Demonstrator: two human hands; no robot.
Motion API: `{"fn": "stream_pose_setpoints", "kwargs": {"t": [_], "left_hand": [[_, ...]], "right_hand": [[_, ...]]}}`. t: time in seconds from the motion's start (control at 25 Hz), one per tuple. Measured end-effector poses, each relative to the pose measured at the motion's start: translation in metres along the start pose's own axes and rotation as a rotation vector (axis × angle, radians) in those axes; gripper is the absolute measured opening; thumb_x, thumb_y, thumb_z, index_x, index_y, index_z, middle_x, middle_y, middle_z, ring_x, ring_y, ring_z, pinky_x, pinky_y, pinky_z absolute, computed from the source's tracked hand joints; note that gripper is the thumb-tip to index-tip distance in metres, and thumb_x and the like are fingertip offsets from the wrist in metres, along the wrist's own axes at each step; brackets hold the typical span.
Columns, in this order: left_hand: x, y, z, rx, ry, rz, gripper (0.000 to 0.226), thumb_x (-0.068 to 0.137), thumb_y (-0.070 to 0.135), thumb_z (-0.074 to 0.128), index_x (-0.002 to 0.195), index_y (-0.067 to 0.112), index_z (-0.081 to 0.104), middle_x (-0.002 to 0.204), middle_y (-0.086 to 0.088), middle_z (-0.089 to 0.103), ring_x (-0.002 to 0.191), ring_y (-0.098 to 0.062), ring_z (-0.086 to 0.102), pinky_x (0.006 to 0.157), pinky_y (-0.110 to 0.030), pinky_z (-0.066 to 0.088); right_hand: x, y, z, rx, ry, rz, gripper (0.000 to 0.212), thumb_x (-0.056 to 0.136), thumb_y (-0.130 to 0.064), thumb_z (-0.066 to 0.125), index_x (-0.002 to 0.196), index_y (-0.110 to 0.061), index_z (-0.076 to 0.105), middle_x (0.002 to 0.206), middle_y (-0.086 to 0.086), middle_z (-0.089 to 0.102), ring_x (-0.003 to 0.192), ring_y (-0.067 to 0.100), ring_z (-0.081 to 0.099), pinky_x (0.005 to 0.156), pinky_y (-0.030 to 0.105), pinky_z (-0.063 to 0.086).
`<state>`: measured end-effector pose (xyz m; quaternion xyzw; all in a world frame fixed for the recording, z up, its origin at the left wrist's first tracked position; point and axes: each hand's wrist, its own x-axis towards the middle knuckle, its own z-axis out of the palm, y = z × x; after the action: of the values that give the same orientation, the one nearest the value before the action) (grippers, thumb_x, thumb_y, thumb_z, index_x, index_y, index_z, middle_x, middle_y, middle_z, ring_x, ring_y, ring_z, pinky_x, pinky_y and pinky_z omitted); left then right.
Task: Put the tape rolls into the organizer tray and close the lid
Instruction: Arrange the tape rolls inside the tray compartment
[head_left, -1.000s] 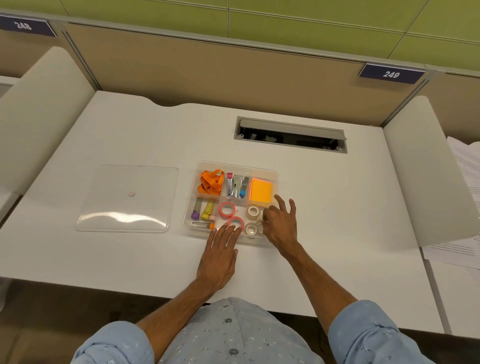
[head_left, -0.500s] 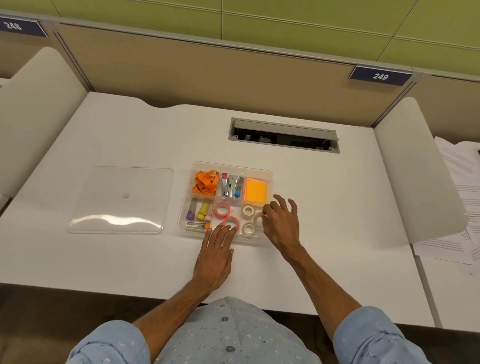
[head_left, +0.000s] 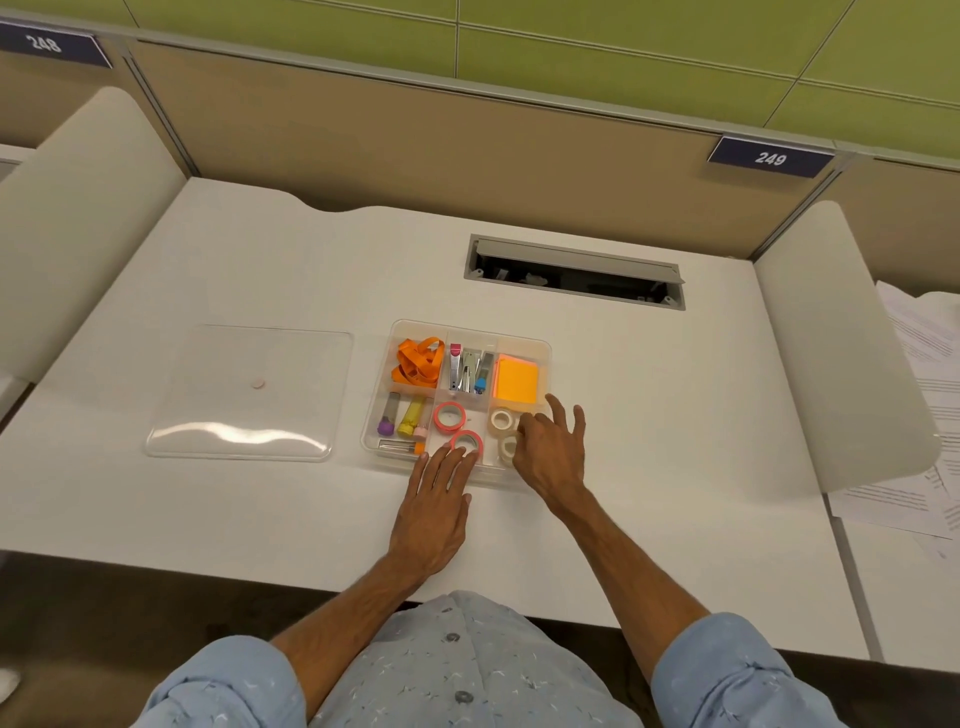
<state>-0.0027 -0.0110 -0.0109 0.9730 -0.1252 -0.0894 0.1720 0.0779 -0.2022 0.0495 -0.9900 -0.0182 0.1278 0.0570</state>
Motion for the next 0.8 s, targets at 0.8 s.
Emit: {"fn": "stream_pose_setpoints", "kwargs": {"t": [0.8], "left_hand": [[-0.001, -0.001, 0.000, -0.011, 0.006, 0.005, 0.059, 0.113, 0.035, 0.037, 0.168, 0.020, 0.019, 0.177, -0.007, 0.023, 0.166, -0.026, 0.016, 0.137, -0.053, 0.012]], "right_hand": [[-0.007, -0.010, 0.007, 0.091, 0.019, 0.027, 0.036, 0.113, -0.035, 0.040, 0.133, -0.024, 0.067, 0.144, -0.001, 0.070, 0.167, 0.018, 0.018, 0.138, 0.051, 0.004]]}}
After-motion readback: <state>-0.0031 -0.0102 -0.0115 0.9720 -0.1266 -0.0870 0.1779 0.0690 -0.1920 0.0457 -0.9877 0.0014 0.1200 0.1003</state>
